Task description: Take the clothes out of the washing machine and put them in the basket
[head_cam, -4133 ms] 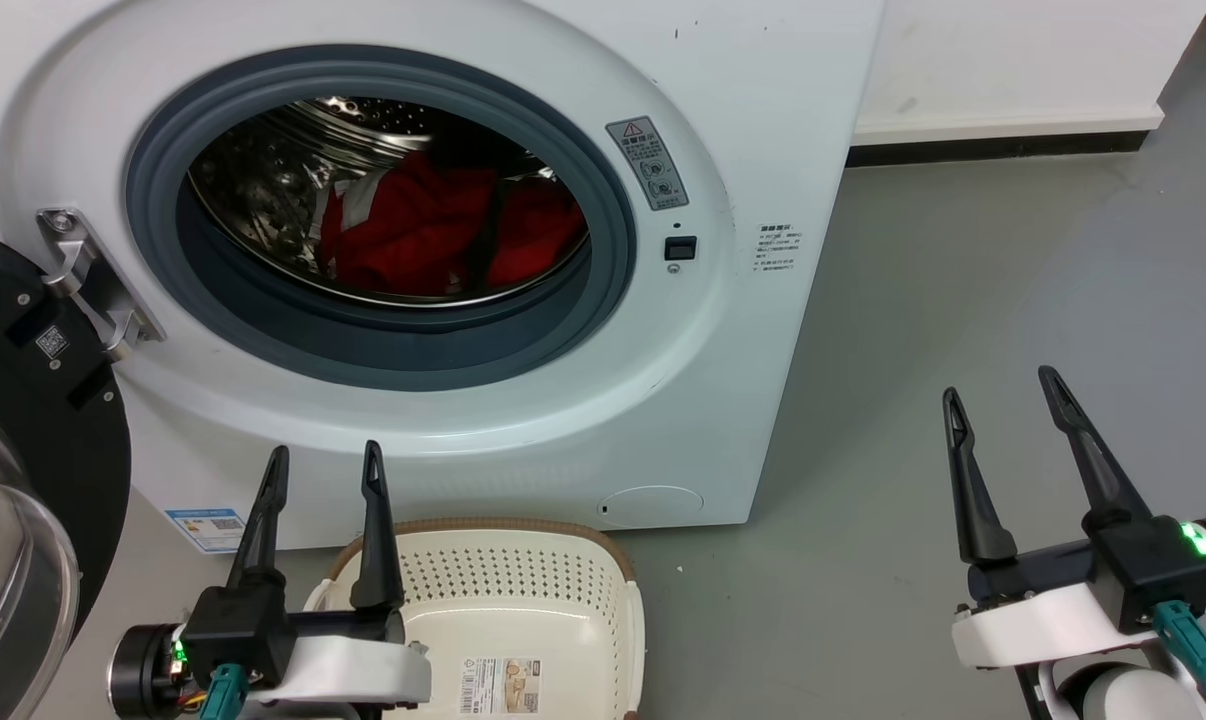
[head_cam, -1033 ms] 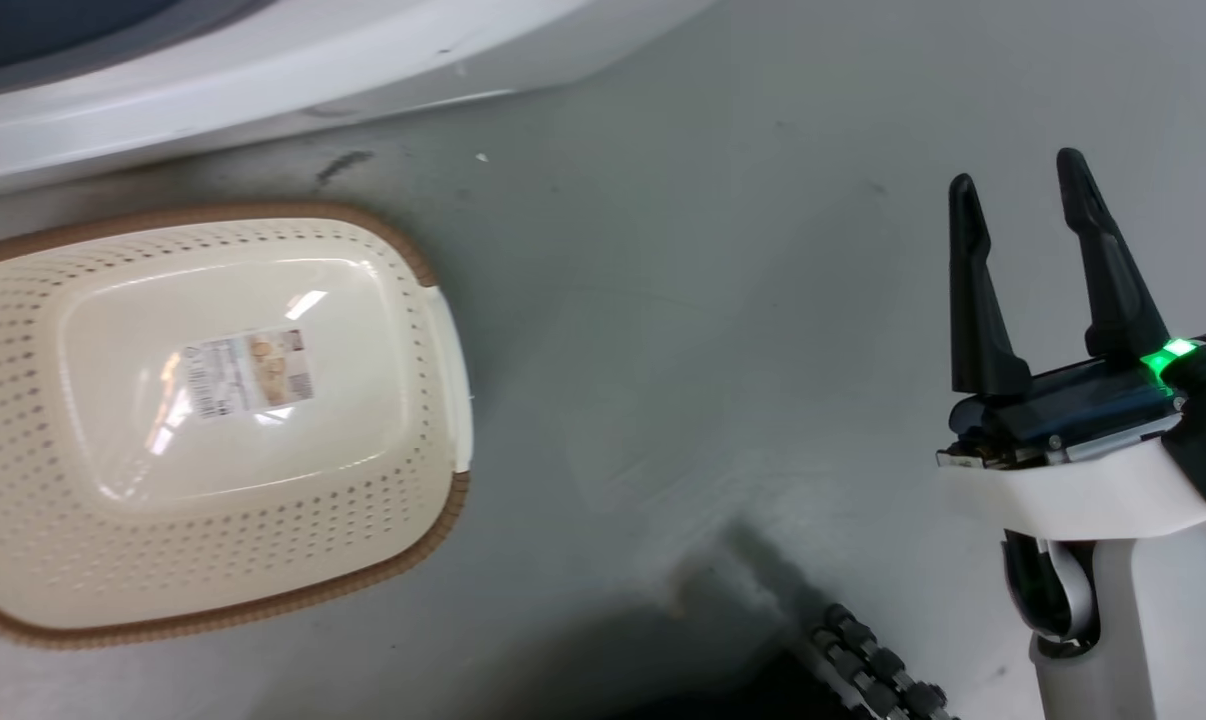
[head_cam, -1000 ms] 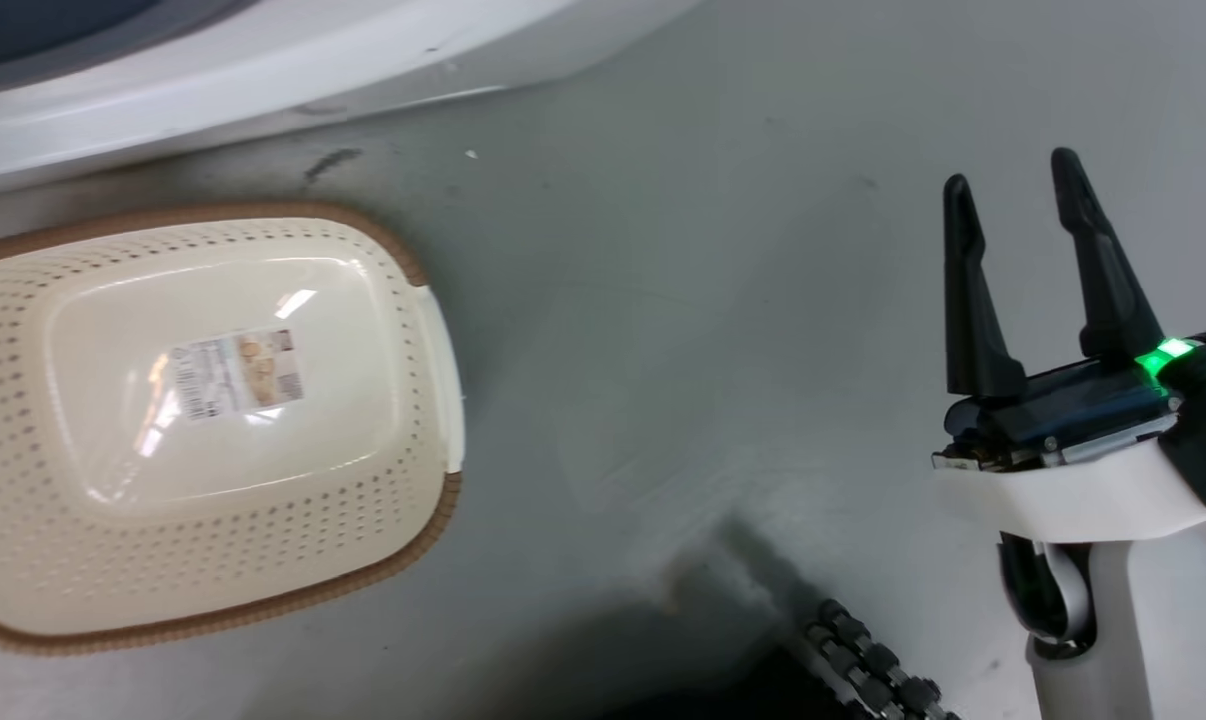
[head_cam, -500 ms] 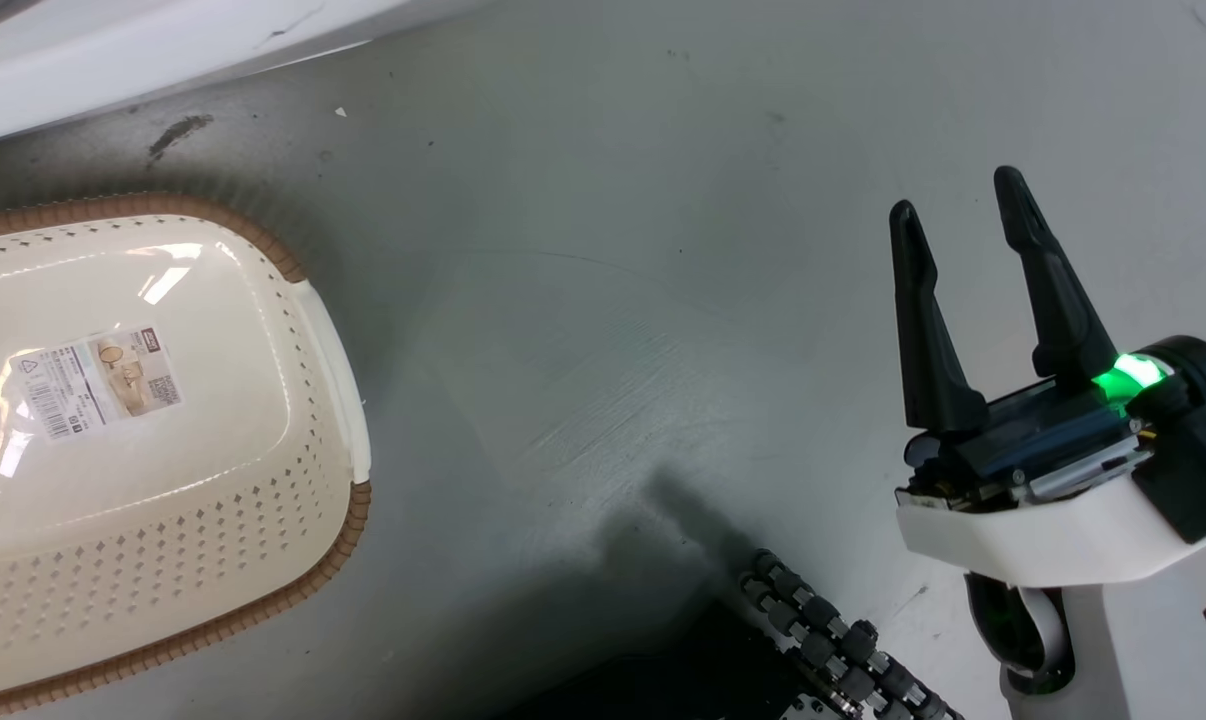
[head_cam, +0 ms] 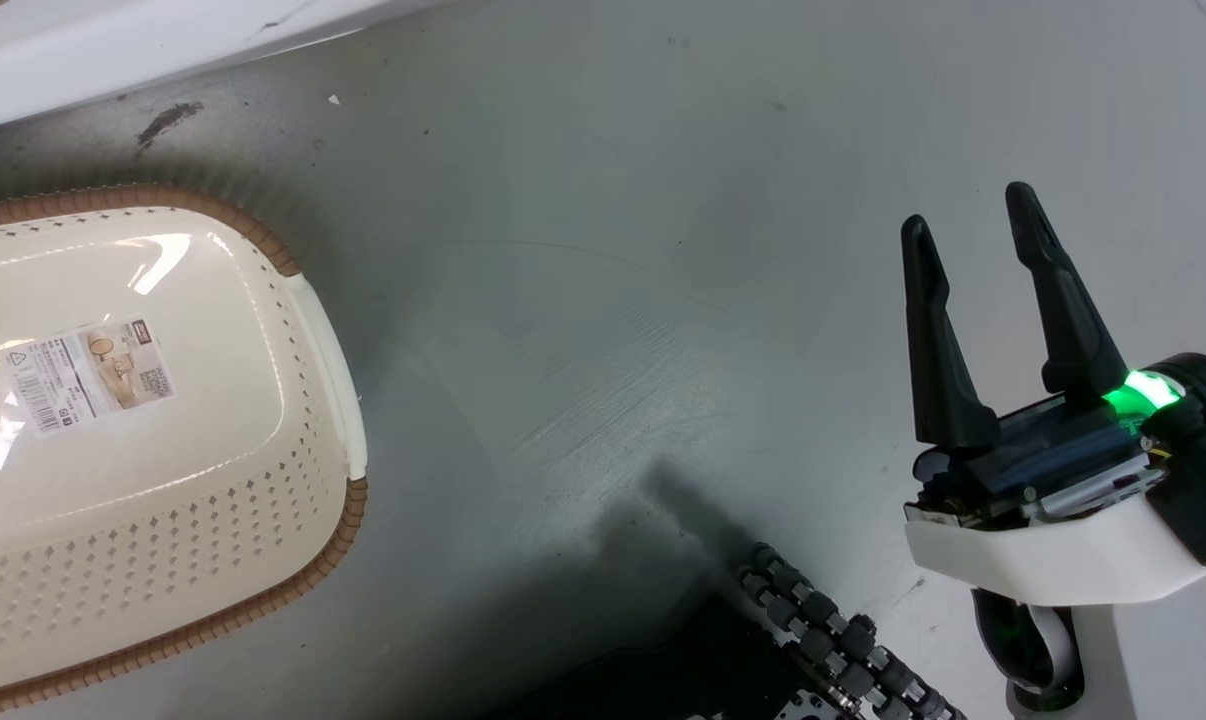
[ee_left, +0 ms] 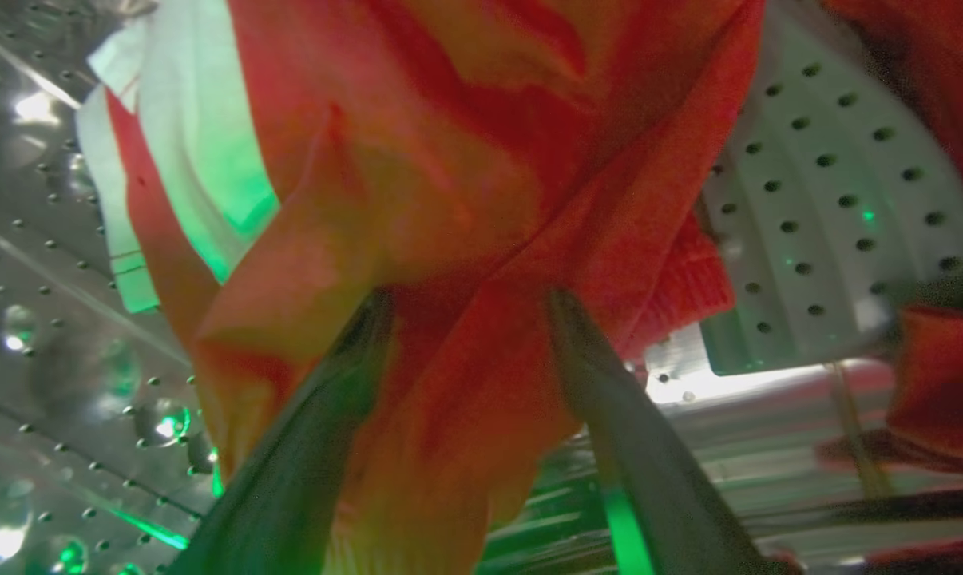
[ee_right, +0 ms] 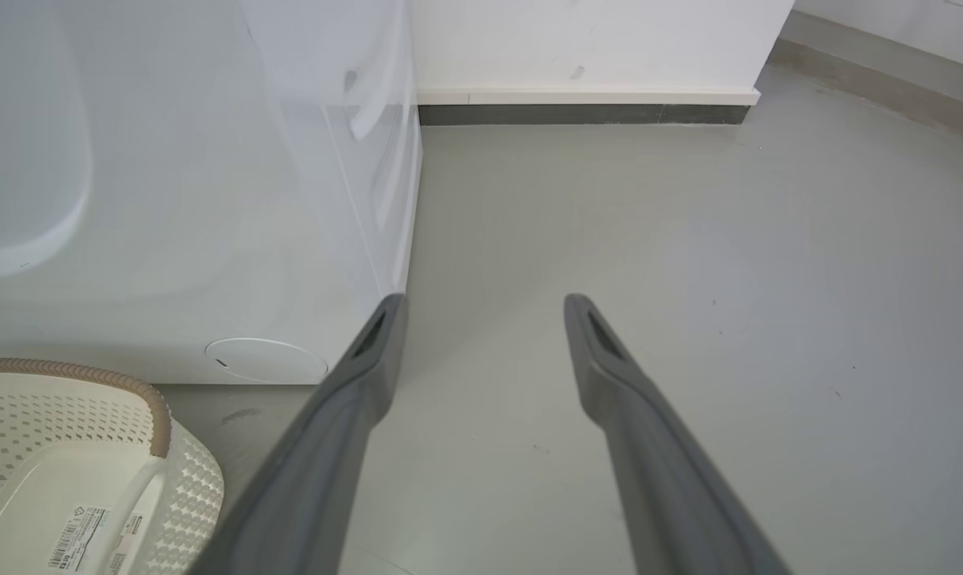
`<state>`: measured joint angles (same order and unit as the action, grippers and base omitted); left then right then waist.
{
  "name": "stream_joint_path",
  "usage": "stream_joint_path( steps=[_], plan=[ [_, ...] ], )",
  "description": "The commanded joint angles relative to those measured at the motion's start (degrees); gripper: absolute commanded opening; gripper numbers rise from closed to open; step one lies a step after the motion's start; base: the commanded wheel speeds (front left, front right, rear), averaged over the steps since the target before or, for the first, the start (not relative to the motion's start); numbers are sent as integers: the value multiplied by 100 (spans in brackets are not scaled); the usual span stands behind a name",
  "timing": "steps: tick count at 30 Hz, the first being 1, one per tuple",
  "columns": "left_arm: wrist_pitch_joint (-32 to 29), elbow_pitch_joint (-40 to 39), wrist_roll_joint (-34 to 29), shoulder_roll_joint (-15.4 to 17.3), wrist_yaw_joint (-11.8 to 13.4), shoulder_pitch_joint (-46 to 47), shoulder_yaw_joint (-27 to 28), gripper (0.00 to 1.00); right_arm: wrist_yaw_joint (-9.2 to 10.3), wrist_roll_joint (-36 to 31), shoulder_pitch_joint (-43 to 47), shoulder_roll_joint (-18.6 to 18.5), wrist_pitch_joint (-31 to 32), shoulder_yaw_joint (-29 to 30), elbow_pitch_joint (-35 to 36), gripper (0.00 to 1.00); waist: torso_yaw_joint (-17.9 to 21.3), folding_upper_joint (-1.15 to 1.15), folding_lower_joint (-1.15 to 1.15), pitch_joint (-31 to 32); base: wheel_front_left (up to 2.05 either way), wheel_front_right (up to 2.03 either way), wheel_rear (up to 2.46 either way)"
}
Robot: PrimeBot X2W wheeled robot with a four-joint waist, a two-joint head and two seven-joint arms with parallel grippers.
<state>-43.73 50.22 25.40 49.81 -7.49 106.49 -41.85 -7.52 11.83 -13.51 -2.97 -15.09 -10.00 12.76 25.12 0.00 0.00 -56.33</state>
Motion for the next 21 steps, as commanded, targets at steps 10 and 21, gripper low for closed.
stream_joint_path(
  steps=[10, 21],
  plan=[
    [217, 112, 220, 41, 12, 156, -144, 0, 6, -6, 21, 17, -12, 63, 122, 100, -41, 0, 0, -62, 0, 0, 0],
    [1323, 355, 106, -36, 65, 244, -150, 0, 6, 39, -253, 16, -12, 117, -10, 100, 28, 0, 0, 84, 0, 0, 0]
  ],
)
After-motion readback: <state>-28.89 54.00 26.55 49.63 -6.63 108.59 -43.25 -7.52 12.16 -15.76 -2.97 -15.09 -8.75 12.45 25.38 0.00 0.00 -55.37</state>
